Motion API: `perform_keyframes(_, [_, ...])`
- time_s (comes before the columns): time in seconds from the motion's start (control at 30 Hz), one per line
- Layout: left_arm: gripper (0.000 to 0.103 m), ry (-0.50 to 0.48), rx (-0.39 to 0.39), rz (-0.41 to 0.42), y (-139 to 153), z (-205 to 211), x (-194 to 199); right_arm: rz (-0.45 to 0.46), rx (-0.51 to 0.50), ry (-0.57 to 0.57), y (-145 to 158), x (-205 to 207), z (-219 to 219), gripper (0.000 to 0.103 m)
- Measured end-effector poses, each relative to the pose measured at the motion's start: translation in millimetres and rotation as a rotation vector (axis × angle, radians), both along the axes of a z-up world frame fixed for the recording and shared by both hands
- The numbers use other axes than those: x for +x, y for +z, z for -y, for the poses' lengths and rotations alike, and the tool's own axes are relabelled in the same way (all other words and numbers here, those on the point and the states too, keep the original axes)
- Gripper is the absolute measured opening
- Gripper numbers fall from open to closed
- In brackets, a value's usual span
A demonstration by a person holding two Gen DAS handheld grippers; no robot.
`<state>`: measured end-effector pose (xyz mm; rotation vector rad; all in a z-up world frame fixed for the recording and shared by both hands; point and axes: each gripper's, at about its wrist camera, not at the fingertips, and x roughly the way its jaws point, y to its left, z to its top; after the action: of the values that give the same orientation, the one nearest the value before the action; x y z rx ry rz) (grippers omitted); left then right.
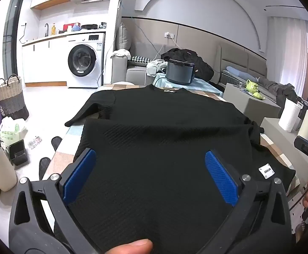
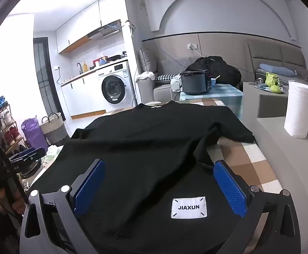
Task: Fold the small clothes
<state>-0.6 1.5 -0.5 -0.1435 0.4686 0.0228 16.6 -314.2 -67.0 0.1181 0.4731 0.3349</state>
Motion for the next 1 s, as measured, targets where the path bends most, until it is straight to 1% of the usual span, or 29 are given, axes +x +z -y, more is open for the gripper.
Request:
perform_keyframes(0.13, [0.103, -0.001, 0.000, -0.010, -0.4, -1.8, 0.6, 0.010, -0.003, 0.015, 1.0, -1.7, -0.5, 0.103])
perform_keyframes(0.3, [0.103, -0.008, -0.003, -0.012, -0.6, -3.8, -3.1, 0.017, -0.033, 0.026, 3.8, -3.0, -8.8, 0.103])
perform_keyframes(0.37, [0.103, -0.008, -0.001, -0.014, -7.4, -3.2, -0.6, 0.017, -0.023, 0.037, 3.9, -2.7, -6.6, 0.103])
perform_keyframes(0.43, [0.103, -0.010, -0.002, -0.019, -6.9, 5.6, -2.3, 0.018, -0.032, 0.039, 5.1, -1.6, -11.0, 0.103])
perform_keyframes(0.53, [0.103, -0.020, -0.005, -0.031, -7.3, 6.5, 2.2, 0.022, -0.022, 0.047, 5.4, 1.7, -5.4, 0.103])
perform_keyframes(1.0, [0.103, -0.033, -0.021, -0.039, -4.3, 6.2, 2.2, 0.057, -0.029, 0.053, 15.1, 1.5, -9.1, 0.103])
